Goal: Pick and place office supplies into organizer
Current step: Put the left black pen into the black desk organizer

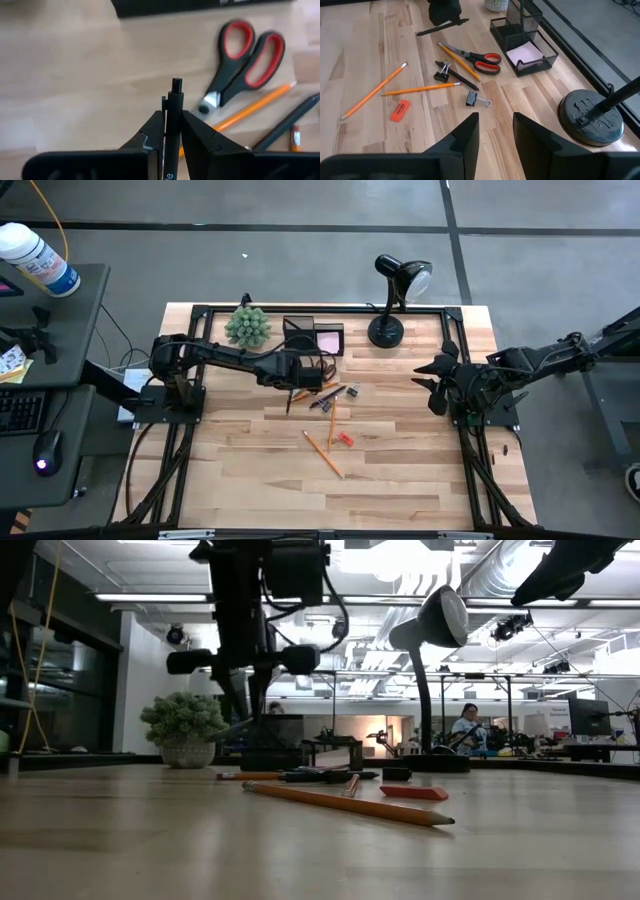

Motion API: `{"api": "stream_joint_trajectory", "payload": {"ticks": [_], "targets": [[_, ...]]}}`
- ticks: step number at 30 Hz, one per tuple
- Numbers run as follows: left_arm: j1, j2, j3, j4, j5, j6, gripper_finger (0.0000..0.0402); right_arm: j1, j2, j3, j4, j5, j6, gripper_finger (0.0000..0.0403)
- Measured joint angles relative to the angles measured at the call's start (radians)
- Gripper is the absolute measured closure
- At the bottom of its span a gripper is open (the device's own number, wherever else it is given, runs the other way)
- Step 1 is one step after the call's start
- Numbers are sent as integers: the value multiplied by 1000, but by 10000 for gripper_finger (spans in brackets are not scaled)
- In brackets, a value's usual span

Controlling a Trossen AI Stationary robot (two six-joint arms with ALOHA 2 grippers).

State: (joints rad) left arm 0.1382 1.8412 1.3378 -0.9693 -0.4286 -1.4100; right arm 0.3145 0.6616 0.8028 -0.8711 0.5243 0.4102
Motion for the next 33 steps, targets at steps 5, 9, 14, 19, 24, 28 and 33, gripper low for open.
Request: {"api": "stream_joint_trajectory", "payload": {"ticks": [5,9,14,19,24,28,33], "targets": [[0,0,44,-9,-100,18,365,0,0,0,0,1,1,290],[11,0,87,-7,-185,44,366,0,0,0,0,1,8,290],[52,0,159,-7,-266,140,363,0,0,0,1,0,11,290],[107,0,242,1,-368,292,362,0,0,0,15,-3,11,290],[160,0,295,86,-467,493,362,0,0,0,27,-15,12,290],[197,-1,300,229,-505,704,362,0,0,0,31,-26,31,290],[239,9,300,404,-512,974,362,0,0,0,45,-57,37,290]]}}
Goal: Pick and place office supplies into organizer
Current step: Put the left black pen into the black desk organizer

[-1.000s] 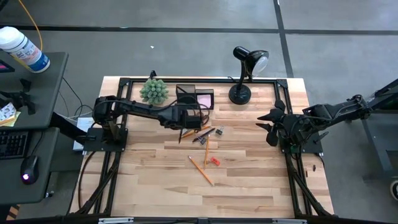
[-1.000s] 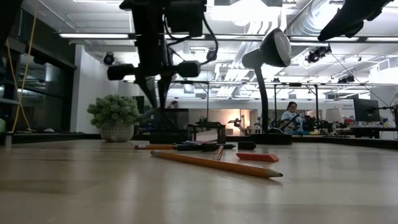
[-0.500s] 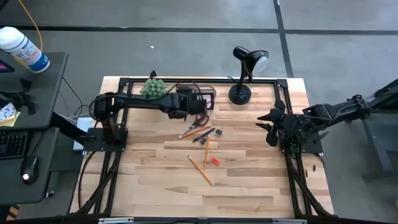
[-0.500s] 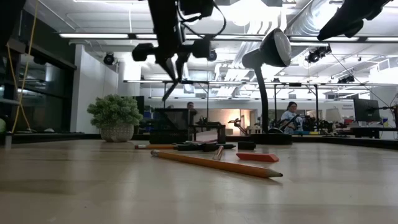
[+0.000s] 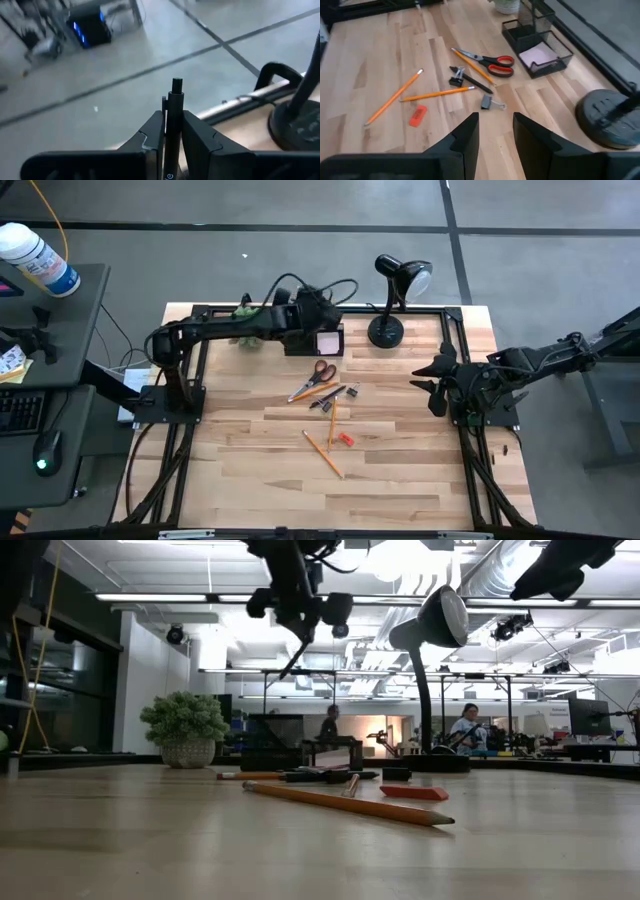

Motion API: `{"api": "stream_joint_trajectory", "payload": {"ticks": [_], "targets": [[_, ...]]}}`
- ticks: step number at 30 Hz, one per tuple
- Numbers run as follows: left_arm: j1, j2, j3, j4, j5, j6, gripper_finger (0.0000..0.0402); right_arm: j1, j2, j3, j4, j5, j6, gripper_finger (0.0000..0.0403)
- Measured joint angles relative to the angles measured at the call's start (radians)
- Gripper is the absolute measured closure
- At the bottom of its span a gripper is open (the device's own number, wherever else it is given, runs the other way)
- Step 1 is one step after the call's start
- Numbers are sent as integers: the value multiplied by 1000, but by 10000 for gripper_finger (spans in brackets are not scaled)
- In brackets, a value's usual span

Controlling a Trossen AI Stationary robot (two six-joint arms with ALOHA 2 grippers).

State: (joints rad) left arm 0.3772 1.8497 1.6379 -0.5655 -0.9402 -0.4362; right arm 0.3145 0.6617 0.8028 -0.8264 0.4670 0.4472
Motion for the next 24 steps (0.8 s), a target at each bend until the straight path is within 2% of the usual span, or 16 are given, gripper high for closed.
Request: {"api": "stream_joint_trajectory", "payload": {"ticks": [7,16,24], "targets": [[66,24,-2,113,15,201,362,0,0,0,52,-10,1,290],[95,81,-3,159,73,207,362,0,0,0,84,-6,2,290],[95,110,-23,226,85,235,362,0,0,0,84,9,24,290]]}}
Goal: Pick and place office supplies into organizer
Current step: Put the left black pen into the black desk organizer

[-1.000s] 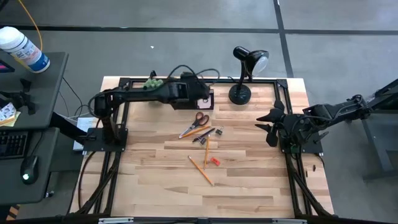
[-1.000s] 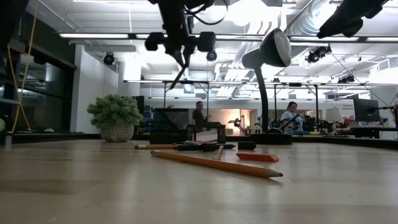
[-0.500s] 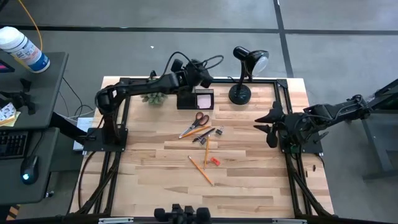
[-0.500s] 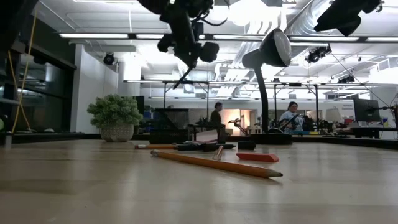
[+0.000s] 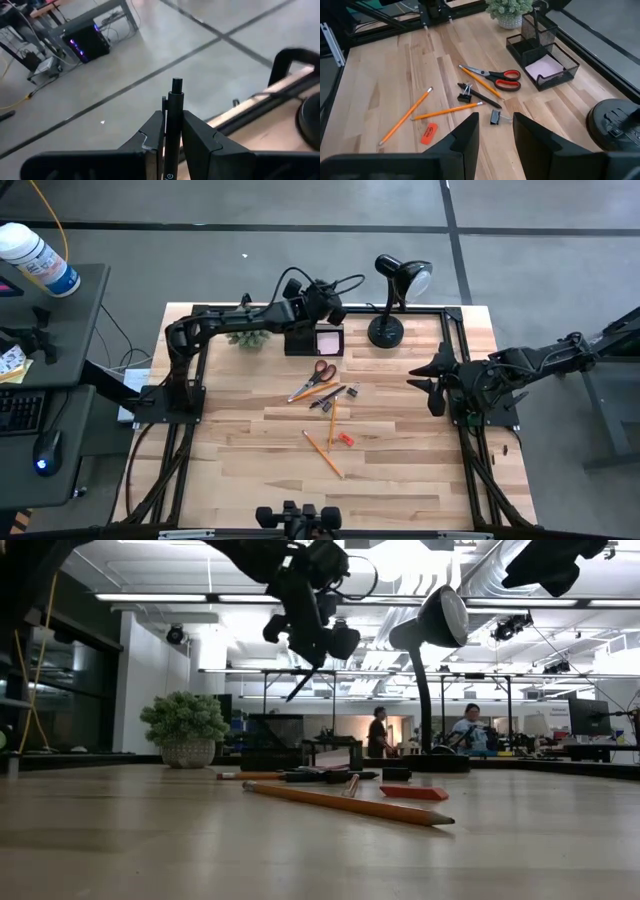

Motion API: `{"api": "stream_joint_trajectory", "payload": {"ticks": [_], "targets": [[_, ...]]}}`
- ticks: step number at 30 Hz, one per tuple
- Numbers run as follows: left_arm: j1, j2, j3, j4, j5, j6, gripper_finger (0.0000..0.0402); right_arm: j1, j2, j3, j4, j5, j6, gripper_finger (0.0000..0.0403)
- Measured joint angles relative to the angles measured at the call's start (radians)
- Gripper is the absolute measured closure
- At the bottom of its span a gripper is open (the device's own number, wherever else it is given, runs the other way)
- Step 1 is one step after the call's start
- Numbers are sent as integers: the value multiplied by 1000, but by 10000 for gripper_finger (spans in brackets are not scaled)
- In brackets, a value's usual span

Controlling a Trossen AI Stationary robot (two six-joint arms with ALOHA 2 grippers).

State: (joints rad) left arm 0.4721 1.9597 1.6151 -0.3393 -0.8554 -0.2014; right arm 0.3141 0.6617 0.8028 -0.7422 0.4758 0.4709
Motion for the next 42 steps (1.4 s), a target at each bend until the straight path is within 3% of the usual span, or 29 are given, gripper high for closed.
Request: {"api": "stream_joint_trajectory", "payload": {"ticks": [8,42], "targets": [[0,4,-59,58,22,18,362,0,0,0,1,15,4,290],[32,2,-59,106,64,70,362,0,0,0,23,60,0,290]]}}
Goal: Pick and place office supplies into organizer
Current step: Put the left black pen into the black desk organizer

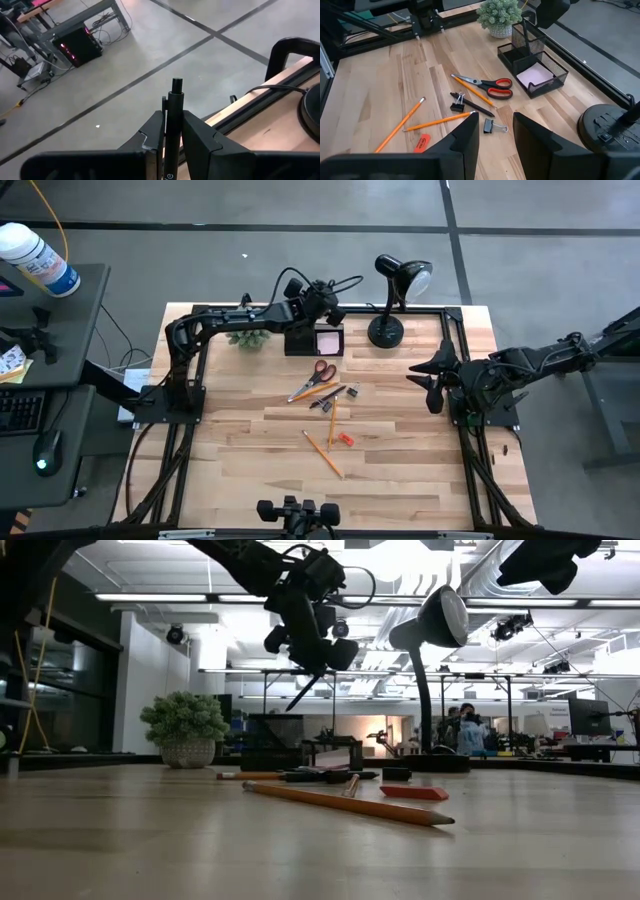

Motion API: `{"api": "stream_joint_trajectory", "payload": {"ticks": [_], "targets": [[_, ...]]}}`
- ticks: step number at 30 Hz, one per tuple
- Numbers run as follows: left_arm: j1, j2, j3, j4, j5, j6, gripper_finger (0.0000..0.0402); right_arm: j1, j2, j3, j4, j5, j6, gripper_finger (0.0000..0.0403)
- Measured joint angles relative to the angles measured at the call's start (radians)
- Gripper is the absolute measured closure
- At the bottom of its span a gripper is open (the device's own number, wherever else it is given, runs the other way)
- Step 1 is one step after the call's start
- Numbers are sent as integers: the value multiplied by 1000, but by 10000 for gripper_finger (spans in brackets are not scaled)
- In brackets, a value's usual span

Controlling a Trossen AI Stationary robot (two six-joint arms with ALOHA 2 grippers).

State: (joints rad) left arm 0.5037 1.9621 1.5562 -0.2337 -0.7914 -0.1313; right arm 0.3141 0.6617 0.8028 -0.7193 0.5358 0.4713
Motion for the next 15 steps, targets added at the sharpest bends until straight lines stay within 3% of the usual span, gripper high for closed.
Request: {"api": "stream_joint_trajectory", "payload": {"ticks": [15], "targets": [[-26,-3,0,-114,-3,-59,362,0,0,0,0,18,0,290]]}}
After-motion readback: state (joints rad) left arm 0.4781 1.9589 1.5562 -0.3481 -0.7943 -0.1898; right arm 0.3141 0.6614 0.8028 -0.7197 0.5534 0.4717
